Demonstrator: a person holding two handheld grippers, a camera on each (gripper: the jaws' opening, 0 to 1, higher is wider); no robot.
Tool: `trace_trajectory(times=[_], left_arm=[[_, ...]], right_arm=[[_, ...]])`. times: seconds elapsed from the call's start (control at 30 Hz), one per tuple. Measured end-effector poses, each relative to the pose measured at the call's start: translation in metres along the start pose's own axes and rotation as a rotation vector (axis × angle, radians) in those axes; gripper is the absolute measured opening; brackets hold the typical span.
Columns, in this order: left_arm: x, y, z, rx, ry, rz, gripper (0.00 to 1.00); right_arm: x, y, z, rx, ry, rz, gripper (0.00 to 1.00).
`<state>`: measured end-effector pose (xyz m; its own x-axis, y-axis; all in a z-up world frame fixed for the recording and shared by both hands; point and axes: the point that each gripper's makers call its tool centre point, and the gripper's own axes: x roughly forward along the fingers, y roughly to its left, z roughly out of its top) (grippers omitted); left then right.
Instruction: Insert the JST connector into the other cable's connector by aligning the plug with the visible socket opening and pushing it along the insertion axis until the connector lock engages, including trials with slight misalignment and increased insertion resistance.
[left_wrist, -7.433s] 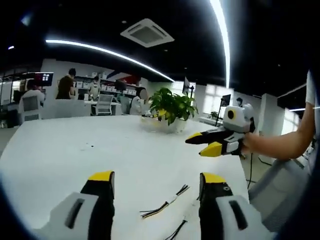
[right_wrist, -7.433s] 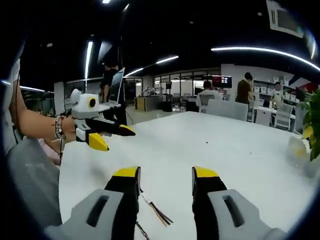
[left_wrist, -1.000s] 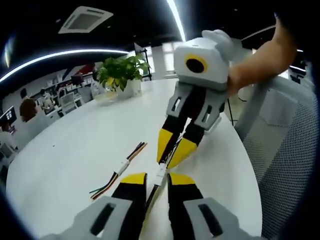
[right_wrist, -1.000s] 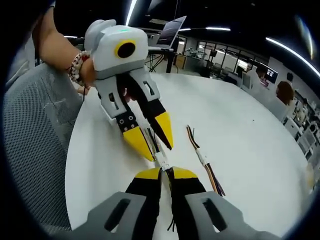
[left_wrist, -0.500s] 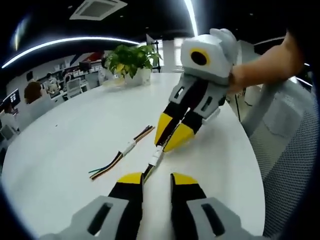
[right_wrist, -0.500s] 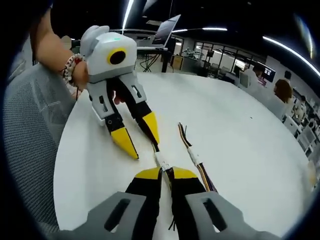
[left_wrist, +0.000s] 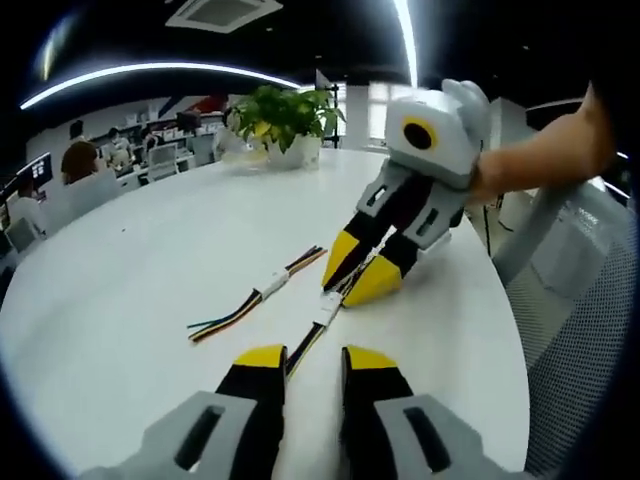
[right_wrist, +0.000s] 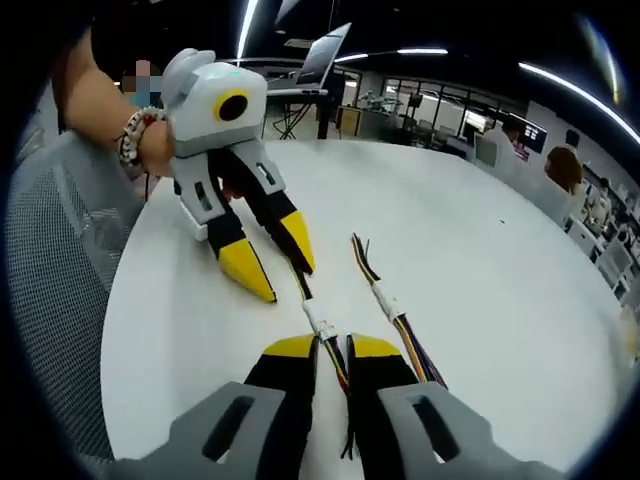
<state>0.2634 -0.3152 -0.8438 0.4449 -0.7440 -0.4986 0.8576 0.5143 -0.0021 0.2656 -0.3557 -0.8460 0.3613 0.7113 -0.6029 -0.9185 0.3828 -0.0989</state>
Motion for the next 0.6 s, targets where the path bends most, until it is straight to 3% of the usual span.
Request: trace_trajectory(times=[0.2, 0.47, 0.6], left_arm=[[-0.002, -0.002, 0.001, -0.009, -0.01, -0.01, 0.19], [-0.011, 0.006, 0.024, -0.185, -0.114, 0.023, 0.35], [-0.016, 0.012, 0.027, -0.228, -0.124, 0.051, 0.47]], right_arm=[[-0.005, -0.006, 0.006, 0.023, -0.016, -0.03, 0.15], [-0.013, -0.011, 0.02, 0.083, -0.067, -0.059, 0.21], [-0.017, -0.012, 0.026, 0.099, -0.084, -0.076, 0.26]])
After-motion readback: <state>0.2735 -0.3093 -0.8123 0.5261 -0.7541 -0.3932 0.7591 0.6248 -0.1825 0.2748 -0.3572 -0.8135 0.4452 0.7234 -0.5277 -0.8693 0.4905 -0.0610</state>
